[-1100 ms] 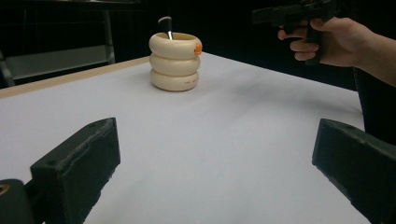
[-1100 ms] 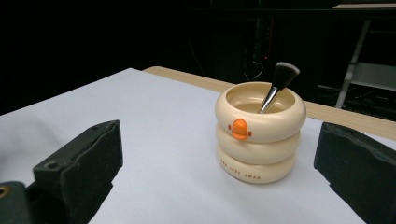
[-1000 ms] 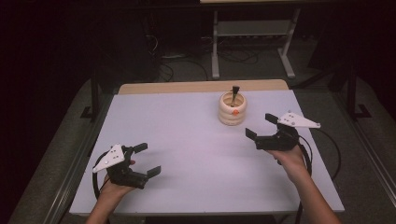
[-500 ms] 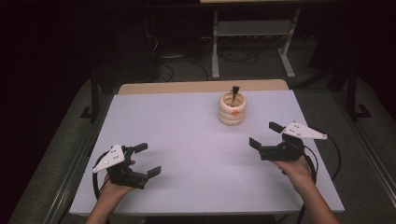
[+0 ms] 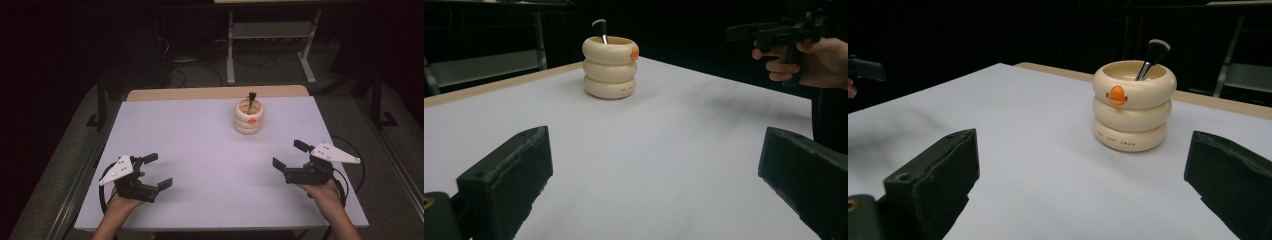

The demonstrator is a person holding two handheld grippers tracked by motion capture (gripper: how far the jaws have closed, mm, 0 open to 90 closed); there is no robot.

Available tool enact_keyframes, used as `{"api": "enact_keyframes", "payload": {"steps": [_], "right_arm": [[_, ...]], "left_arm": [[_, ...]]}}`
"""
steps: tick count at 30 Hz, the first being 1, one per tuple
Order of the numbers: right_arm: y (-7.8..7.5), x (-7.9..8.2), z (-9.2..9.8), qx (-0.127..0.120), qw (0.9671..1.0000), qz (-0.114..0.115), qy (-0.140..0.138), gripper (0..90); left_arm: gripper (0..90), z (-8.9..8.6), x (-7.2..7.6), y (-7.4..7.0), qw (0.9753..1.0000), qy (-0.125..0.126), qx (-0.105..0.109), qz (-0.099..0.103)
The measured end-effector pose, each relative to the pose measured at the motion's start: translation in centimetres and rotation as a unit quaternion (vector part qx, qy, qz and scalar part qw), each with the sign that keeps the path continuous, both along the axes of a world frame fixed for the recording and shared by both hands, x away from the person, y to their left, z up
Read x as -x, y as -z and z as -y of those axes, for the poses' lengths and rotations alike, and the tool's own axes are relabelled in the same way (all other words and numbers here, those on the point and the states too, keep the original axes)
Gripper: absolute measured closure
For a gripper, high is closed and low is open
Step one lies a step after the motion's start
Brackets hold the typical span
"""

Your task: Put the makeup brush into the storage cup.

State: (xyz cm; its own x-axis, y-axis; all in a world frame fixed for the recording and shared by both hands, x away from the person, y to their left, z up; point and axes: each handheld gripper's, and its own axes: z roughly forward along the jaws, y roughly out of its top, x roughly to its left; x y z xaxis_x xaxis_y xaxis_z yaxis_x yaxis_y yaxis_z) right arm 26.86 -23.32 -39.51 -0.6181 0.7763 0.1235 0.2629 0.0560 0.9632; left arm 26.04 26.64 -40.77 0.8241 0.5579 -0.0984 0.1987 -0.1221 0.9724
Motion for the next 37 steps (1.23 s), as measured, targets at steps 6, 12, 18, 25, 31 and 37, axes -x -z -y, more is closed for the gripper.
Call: {"api": "enact_keyframes", "payload": {"steps": [6, 12, 18, 25, 31, 37], "right_arm": [[0.7, 0.8, 0.4, -0.004, 1.0000, -0.007, 0.002, 0.6], [1.4, 1.5, 0.9, -0.004, 0.9999, -0.008, 0.006, 0.6], [2.0, 2.1, 1.0, 0.000, 0.9999, -0.014, 0.007, 0.6], [2.4, 2.3, 1.1, 0.008, 0.9998, -0.017, 0.004, 0.6], [2.6, 2.0, 1.0, 0.011, 0.9998, -0.017, 0.000, 0.6], [2.5, 2.0, 0.8, 0.015, 0.9998, -0.014, -0.002, 0.6]], "left_arm": [[0.4, 0.0, 0.0, 0.0, 1.0000, 0.000, 0.001, 0.000], [0.4, 0.1, 0.0, 0.1, 1.0000, 0.002, -0.002, 0.000], [0.4, 0.0, 0.0, 0.1, 1.0000, 0.001, -0.003, -0.001], [0.4, 0.1, -0.1, 0.3, 1.0000, 0.004, -0.005, -0.002], [0.4, 0.2, -0.1, 0.4, 0.9999, 0.007, -0.006, -0.006], [0.4, 0.2, -0.1, 0.5, 0.9999, 0.008, -0.006, -0.004]]}}
